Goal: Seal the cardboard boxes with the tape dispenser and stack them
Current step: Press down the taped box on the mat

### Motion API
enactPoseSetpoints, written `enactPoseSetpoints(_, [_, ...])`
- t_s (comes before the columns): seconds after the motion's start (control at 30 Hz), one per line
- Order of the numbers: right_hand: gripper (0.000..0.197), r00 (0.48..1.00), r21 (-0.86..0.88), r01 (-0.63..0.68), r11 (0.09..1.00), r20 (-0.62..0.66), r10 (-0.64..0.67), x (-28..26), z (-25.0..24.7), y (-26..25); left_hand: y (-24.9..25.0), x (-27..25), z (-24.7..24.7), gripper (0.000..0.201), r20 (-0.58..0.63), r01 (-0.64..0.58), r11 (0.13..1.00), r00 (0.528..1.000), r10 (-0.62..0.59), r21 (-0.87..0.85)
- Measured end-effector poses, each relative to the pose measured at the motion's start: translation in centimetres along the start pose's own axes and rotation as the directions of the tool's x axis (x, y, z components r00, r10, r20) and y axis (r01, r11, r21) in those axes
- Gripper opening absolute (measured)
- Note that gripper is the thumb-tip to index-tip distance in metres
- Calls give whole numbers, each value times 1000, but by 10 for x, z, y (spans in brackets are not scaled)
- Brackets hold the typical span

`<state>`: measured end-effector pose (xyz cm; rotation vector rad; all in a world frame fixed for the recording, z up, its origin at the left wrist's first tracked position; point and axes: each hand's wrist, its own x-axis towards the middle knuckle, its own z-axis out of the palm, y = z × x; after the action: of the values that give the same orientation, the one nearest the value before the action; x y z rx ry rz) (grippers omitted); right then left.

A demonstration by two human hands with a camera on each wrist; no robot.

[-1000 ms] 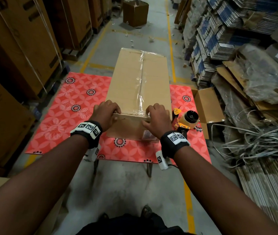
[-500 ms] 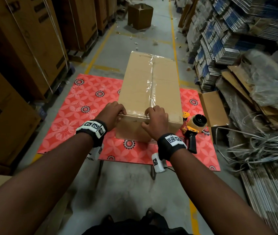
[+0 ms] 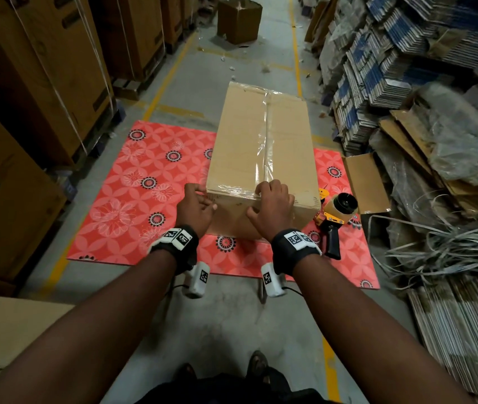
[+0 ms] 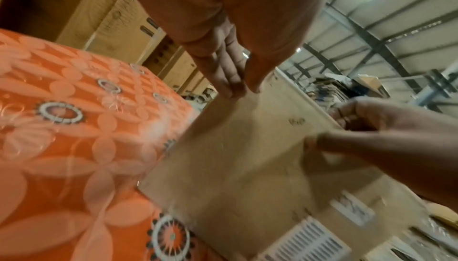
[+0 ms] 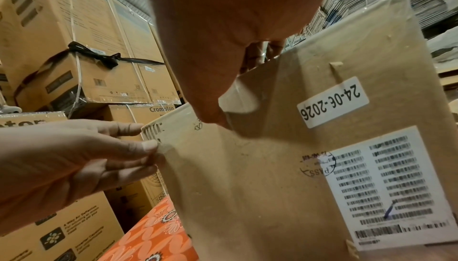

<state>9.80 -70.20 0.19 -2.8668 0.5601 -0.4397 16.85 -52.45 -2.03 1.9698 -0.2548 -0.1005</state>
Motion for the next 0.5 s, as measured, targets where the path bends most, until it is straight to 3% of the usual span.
enactPoseSetpoints(0.13, [37,1000,-12,16,1000,4,-16,0,-1,1,-6,-9,3,21,75,61,997,995,-64,36])
enactPoseSetpoints(0.23, [37,1000,-3,31,1000,2,-31,-2,-1,2,-12,-12,-1,17,-7,59,994,998,-58,96])
enactPoseSetpoints(0.3, [36,999,5,36,999,-8,-36,-3,-2,2,-10,-13,-2,31,-78,41,994,996,-33,104])
enactPoseSetpoints(0.33, [36,999,5,38,999,-12,-38,-4,-2,2,-7,-13,-1,45,-55,35,993,998,-29,117])
enactPoseSetpoints(0.43, [36,999,8,48,999,-14,-48,-6,-2,1,4,-19,13,91,203,16,978,977,-59,207])
enactPoseSetpoints(0.5, [37,998,17,59,998,-5,-58,-7,-2,2,7,-25,25,106,321,14,921,935,-150,388])
